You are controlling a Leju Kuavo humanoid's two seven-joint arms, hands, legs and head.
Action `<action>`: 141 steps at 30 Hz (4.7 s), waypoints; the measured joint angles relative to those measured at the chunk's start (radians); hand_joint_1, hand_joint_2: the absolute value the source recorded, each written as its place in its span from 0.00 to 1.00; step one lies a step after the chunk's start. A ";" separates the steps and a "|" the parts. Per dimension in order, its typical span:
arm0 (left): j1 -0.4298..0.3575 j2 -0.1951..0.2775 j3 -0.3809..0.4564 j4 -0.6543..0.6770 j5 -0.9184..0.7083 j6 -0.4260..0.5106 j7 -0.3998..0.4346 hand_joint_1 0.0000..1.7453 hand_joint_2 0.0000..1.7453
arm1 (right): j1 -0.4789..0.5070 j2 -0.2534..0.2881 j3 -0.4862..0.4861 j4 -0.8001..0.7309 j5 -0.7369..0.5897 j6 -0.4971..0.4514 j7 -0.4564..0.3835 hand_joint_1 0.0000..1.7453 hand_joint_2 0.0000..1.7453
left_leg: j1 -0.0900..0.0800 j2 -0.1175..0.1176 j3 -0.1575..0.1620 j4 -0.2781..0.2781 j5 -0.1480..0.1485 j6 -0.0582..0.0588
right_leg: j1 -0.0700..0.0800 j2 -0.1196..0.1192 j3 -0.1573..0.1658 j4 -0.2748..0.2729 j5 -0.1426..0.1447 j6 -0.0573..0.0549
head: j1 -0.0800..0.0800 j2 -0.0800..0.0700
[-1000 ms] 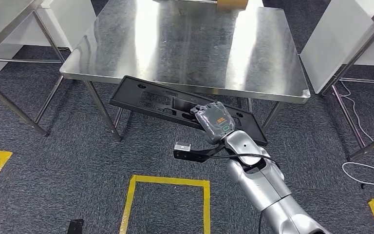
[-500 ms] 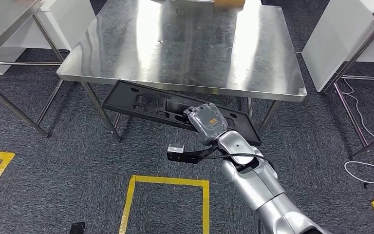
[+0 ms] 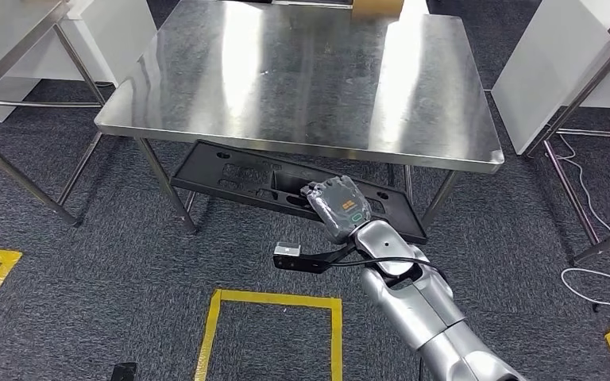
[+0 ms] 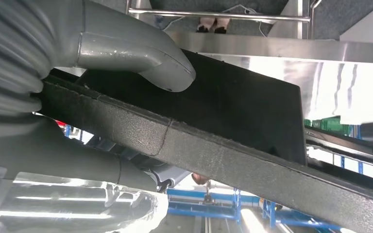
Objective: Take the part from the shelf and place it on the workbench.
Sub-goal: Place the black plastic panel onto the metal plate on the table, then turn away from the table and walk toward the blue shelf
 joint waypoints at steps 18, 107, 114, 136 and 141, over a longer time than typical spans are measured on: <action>0.005 0.003 0.000 0.001 0.000 0.010 -0.002 0.00 1.00 | 0.001 0.002 0.000 0.005 0.002 -0.002 -0.005 1.00 1.00 | -0.020 0.064 -0.095 0.040 0.066 0.000 | 0.013 -0.011 0.194 -0.082 -0.117 -0.053 | -0.011 0.000; 0.000 -0.033 0.142 -0.004 0.013 0.026 -0.202 0.00 0.00 | -0.165 -0.084 -0.235 0.243 -0.032 -0.179 -0.016 0.00 0.00 | -0.035 0.031 0.021 0.015 -0.041 0.028 | 0.024 0.004 0.050 -0.072 0.015 -0.038 | -0.010 0.000; -0.001 -0.035 0.142 -0.004 -0.007 0.021 -0.202 0.00 0.00 | -0.153 -0.093 -0.234 0.225 -0.029 -0.179 -0.010 0.00 0.00 | -0.023 0.027 0.041 -0.008 -0.031 0.050 | 0.024 0.001 -0.007 0.044 -0.036 -0.037 | -0.007 0.000; -0.002 -0.033 0.145 -0.004 -0.008 0.020 -0.194 0.00 0.00 | -0.139 -0.093 -0.227 0.213 -0.017 -0.161 -0.013 0.00 0.00 | 0.003 0.085 -0.084 0.151 -0.045 -0.030 | 0.002 -0.075 0.074 -0.073 0.000 -0.055 | -0.015 0.000; -0.004 -0.032 0.145 -0.004 -0.008 0.019 -0.193 0.00 0.00 | -0.146 -0.093 -0.225 0.213 -0.017 -0.161 -0.013 0.00 0.00 | -0.012 0.113 -0.035 0.021 0.002 -0.005 | 0.027 -0.121 0.088 -0.074 -0.020 -0.030 | -0.012 0.000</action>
